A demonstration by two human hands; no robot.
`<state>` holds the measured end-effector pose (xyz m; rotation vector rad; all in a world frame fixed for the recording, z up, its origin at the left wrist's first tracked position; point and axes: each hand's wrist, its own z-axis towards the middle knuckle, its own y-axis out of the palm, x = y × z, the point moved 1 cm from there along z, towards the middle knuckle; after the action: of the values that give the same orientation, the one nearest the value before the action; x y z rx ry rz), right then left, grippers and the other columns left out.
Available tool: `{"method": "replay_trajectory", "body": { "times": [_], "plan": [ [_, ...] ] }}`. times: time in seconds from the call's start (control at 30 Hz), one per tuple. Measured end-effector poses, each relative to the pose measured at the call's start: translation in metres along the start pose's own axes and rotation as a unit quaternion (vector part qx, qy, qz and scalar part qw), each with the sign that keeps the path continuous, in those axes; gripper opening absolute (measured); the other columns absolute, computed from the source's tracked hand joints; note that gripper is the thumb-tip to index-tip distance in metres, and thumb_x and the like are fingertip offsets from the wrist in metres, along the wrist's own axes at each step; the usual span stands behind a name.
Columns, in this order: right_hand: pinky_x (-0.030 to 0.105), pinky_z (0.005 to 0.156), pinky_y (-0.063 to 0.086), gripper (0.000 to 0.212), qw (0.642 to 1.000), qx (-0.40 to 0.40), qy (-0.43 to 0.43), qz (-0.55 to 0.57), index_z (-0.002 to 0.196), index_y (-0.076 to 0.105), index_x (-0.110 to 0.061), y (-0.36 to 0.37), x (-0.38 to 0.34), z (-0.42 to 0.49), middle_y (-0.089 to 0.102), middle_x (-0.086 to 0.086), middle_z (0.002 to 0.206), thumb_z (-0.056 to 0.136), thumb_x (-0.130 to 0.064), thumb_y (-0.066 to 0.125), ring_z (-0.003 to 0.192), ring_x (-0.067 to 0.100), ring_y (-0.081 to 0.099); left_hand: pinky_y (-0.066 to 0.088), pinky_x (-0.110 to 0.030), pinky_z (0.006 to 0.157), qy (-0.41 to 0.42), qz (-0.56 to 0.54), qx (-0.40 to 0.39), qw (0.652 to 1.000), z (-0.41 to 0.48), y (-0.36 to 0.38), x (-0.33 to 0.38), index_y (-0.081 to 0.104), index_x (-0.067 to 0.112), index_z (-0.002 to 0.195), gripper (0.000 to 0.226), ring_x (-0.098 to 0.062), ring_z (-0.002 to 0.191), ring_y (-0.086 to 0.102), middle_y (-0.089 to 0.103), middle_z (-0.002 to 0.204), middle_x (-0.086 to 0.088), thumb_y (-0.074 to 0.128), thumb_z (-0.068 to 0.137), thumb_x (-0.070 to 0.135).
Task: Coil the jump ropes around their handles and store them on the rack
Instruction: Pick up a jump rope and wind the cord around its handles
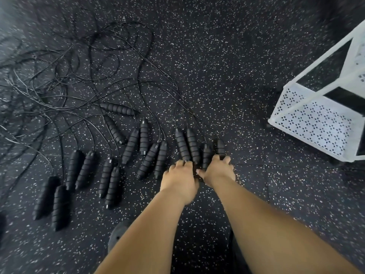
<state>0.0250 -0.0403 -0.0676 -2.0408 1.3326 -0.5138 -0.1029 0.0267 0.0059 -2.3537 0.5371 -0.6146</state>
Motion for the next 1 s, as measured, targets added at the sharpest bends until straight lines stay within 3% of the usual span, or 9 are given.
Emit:
{"method": "replay_trajectory", "body": {
  "times": [0.27,0.6,0.77,0.9,1.0],
  "plan": [
    [0.047,0.099,0.053,0.055,0.998,0.050,-0.028,0.005,0.131,0.058,-0.014,0.002,0.016,0.002,0.033,0.014,0.144,0.094,-0.053,0.069,0.128,0.035,0.044,0.043,-0.045,0.116,-0.005,-0.026,-0.004,1.000,0.002,0.001,0.002,0.037,0.020,0.160,0.061,-0.028,0.144,0.045,0.043,0.157,-0.003,0.056,0.106,0.041],
    [0.051,0.097,0.049,0.054,0.984,0.122,-0.040,0.119,0.133,0.058,-0.014,-0.062,0.001,-0.048,0.047,0.019,0.132,0.098,-0.053,0.045,0.123,0.039,0.044,0.045,-0.048,0.115,-0.012,-0.069,0.024,0.997,-0.024,-0.043,0.009,0.044,0.020,0.154,0.053,-0.030,0.140,0.048,0.047,0.151,-0.004,0.056,0.106,0.039],
    [0.048,0.095,0.048,0.051,0.968,0.150,-0.074,0.188,0.131,0.056,-0.017,-0.128,-0.011,-0.103,0.050,0.020,0.128,0.098,-0.054,0.042,0.115,0.039,0.051,0.047,-0.042,0.110,-0.001,-0.138,0.073,0.988,-0.060,-0.094,0.022,0.054,0.017,0.144,0.039,-0.031,0.127,0.060,0.063,0.140,-0.009,0.049,0.109,0.034],
    [0.043,0.089,0.045,0.044,0.942,0.179,-0.139,0.247,0.128,0.056,-0.019,-0.173,-0.016,-0.166,0.051,0.016,0.118,0.099,-0.052,0.046,0.102,0.037,0.053,0.047,-0.033,0.104,0.020,-0.239,0.121,0.963,-0.113,-0.143,0.036,0.054,0.014,0.151,0.046,-0.030,0.126,0.062,0.065,0.142,-0.009,0.046,0.113,0.040],
    [0.044,0.095,0.049,0.045,0.922,0.204,-0.195,0.266,0.129,0.056,-0.022,-0.193,-0.012,-0.218,0.051,0.011,0.120,0.098,-0.054,0.046,0.105,0.035,0.056,0.047,-0.033,0.104,0.045,-0.297,0.159,0.940,-0.159,-0.171,0.051,0.059,0.012,0.146,0.050,-0.028,0.123,0.063,0.068,0.138,-0.008,0.046,0.112,0.046]
  ]
}}
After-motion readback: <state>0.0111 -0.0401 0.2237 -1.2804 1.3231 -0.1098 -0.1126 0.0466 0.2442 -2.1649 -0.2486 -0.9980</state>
